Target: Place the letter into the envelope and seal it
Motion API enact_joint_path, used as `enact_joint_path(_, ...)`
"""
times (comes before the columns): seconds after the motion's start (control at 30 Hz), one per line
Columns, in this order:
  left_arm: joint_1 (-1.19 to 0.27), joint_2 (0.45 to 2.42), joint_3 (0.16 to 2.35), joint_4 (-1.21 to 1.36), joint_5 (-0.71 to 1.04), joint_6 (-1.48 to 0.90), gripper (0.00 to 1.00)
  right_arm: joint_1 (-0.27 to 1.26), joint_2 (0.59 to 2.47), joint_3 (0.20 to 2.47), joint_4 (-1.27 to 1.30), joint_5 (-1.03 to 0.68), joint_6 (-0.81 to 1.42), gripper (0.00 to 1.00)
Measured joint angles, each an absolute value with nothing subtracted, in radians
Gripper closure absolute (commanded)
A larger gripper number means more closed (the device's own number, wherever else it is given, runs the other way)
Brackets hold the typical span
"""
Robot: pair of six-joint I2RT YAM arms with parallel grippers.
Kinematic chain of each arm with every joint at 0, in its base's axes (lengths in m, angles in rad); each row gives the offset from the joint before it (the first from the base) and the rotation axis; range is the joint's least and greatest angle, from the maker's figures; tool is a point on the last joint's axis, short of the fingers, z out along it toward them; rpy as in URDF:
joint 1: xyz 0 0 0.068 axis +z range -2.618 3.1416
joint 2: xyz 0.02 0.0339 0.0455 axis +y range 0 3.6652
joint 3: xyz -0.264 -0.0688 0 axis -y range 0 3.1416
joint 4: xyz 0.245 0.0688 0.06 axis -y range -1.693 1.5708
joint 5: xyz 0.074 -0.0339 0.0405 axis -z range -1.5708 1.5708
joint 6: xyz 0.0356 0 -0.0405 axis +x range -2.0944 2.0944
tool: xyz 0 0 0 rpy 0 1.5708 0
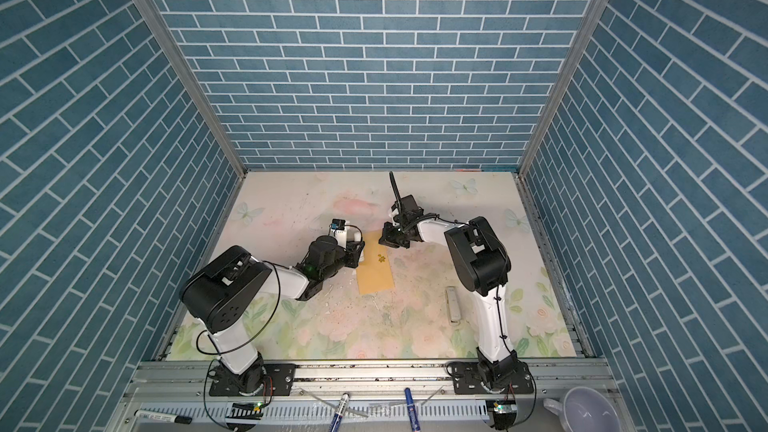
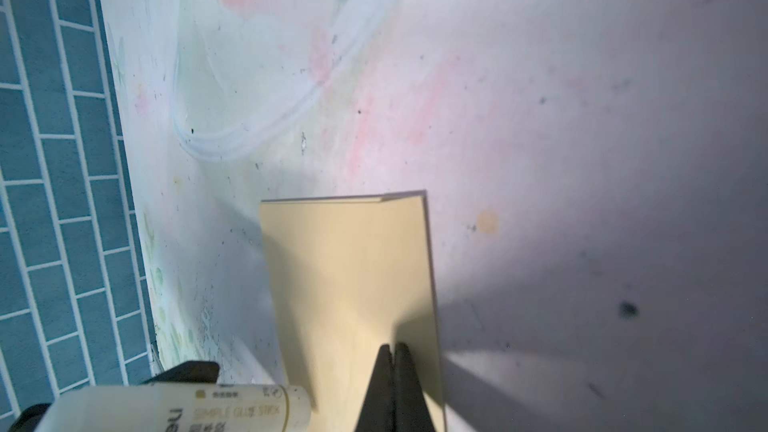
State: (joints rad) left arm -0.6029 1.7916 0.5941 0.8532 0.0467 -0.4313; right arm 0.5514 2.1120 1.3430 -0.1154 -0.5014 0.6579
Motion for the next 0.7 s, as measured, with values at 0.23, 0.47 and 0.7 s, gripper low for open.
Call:
enact_joint_path(0.23,-0.603,1.793,0.594,0.854,0.047,-0.432,1.0,0.563,2.112,1.344,-0.118,-0.498,0.657,1.0)
enact_joint_path(0.47,-0.603,1.795,0.595,0.86,0.047,-0.433,1.0,0.59,2.112,1.344,-0.115,-0.492,0.657,1.0)
enact_joint_path(0.7,-0.603,1.795,0.595,0.86,0.048,-0.434,1.0,0.621,2.112,1.346,-0.12,-0.494,0.657,1.0)
